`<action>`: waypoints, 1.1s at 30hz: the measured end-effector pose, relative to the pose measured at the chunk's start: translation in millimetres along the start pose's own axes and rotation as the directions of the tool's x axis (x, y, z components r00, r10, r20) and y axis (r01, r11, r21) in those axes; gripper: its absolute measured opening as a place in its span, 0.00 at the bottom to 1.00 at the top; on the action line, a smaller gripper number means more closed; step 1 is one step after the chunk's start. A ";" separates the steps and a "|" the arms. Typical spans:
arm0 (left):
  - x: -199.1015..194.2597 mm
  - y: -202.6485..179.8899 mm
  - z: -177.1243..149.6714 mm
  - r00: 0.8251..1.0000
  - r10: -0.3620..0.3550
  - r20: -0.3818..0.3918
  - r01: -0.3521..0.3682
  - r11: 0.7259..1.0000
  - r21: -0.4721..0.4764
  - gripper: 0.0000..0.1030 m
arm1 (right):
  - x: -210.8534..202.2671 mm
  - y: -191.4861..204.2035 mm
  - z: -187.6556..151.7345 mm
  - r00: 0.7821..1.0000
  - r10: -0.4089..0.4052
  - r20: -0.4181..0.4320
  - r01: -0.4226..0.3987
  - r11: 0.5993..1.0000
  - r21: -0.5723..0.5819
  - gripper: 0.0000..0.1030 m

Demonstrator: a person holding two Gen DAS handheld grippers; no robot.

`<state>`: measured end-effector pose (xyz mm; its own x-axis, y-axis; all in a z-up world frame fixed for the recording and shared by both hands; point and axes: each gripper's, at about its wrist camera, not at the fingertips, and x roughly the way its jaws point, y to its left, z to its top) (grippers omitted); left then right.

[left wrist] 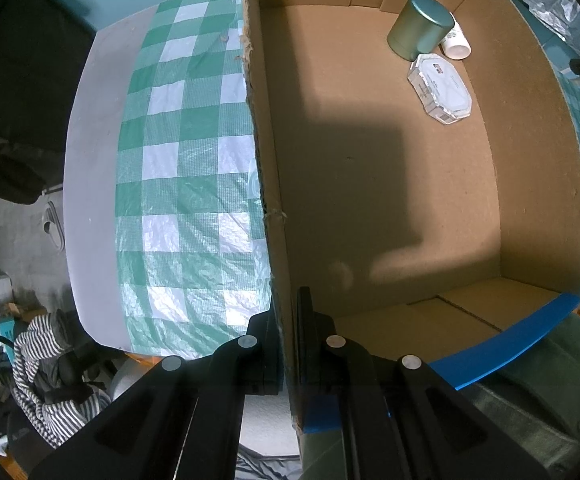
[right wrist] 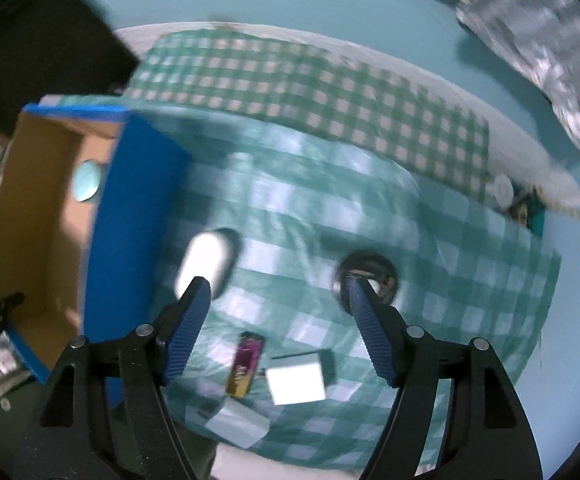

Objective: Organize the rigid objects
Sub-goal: 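Move the right tool back over the table and grasp the black round fan, then lift the black fan with the right tool and carry it over the box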

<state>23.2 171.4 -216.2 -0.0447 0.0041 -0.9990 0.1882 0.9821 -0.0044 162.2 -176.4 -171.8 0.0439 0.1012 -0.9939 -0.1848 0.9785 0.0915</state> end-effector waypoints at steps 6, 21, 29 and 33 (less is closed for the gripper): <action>-0.3 -1.6 0.2 1.000 0.003 -0.001 -0.003 1.000 -0.001 0.04 | 33.4 -49.0 7.1 0.999 0.007 -0.046 0.001 0.986 0.169 0.74; 0.9 -2.5 -1.3 1.000 0.005 -0.006 -0.005 1.000 -0.011 0.05 | 92.0 -82.4 -0.4 0.991 0.035 -0.127 0.007 0.947 0.321 0.74; -1.6 -3.0 -0.9 1.000 0.004 -0.003 -0.004 1.000 -0.006 0.04 | 96.6 -82.8 -3.0 0.994 0.011 -0.113 0.028 0.943 0.333 0.67; -1.3 -2.1 0.1 1.000 0.002 -0.001 -0.002 1.000 -0.005 0.04 | 96.2 -81.8 -4.3 0.993 -0.006 -0.114 0.043 0.945 0.325 0.64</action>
<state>23.0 169.4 -214.9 -0.0455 0.0067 -0.9989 0.1834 0.9830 -0.0018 177.3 -247.5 -275.2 -0.0677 0.0742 -0.9949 0.1466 0.9871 0.0637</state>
